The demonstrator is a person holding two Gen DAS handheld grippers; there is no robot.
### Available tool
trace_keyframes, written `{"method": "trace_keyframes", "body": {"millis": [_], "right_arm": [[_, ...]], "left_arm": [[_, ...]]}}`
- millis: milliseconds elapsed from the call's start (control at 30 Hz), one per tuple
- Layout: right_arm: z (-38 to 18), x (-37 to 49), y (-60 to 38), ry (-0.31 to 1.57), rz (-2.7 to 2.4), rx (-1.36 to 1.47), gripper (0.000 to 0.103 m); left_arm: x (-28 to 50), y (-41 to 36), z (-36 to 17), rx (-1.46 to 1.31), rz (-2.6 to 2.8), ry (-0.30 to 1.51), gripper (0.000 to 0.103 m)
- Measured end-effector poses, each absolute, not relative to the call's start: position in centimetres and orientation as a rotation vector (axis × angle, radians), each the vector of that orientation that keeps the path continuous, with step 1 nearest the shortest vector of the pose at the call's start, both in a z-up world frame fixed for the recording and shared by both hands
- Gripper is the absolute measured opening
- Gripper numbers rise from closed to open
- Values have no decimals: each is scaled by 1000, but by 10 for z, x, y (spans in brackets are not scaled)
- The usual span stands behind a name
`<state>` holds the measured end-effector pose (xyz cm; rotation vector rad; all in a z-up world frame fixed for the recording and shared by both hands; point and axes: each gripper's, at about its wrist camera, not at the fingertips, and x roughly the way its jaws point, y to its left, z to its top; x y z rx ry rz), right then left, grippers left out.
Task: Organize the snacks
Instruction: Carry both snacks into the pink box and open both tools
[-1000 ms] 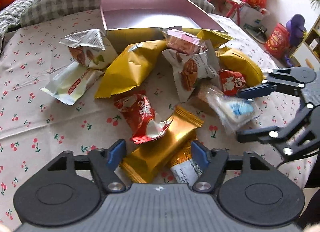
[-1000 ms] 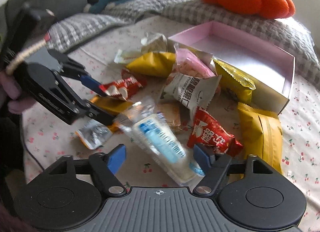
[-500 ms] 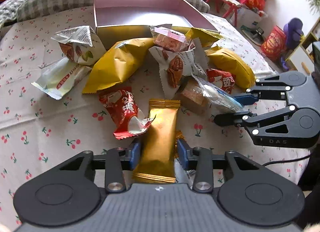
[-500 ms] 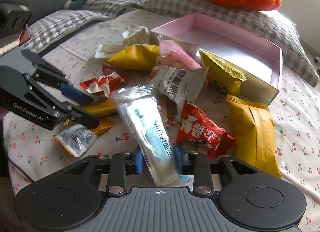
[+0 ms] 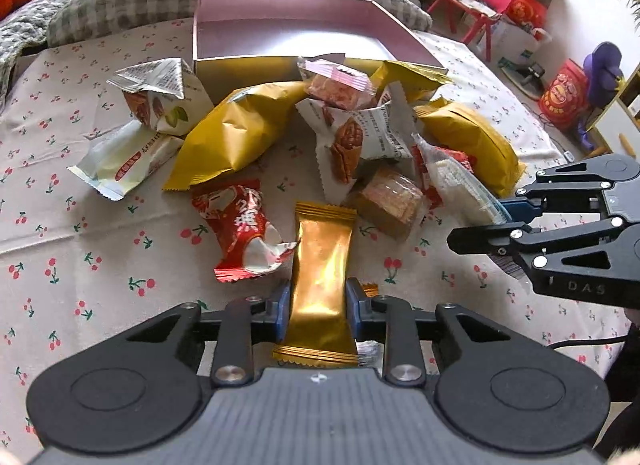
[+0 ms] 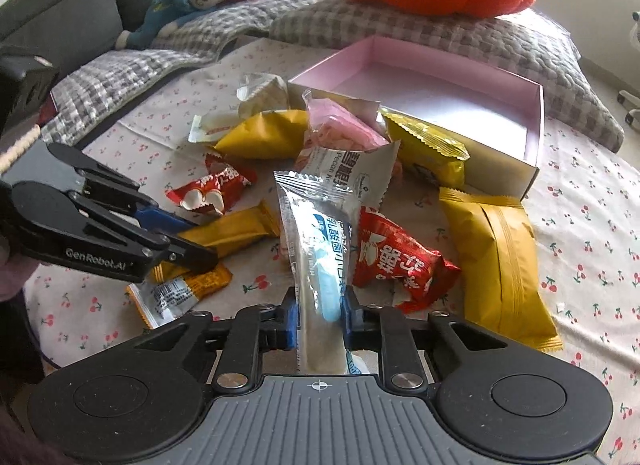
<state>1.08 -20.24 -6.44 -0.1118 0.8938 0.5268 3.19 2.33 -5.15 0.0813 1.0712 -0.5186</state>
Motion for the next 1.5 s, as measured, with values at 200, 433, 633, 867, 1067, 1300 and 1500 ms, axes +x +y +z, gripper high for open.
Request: {"method": "trace_keyframes", "body": {"millis": [200,433,633,867,1067,1300,1500], "right_arm": [[-51,9,-211,868,521,-59,19],[-32,17,-223,838,501,24,19],[-19,32,-235,797,451,84,19],[-14,61,-255,801,375,198,19],[-12,87,-266,803,335,242,19],[-10,117,-286,766,308,287,19],[-15,145,-294,727,300,335,19]], "left_arm": [[30,19,-46,80,-537,1062,25],[26,15,-29,60,-571,1014,25],[31,12,-11,35,-570,961,25],[55,4,3,-4,-521,890,25],[78,-8,8,-8,-479,830,25],[105,-16,10,20,-408,780,25],[134,-21,4,20,-355,730,26]]}}
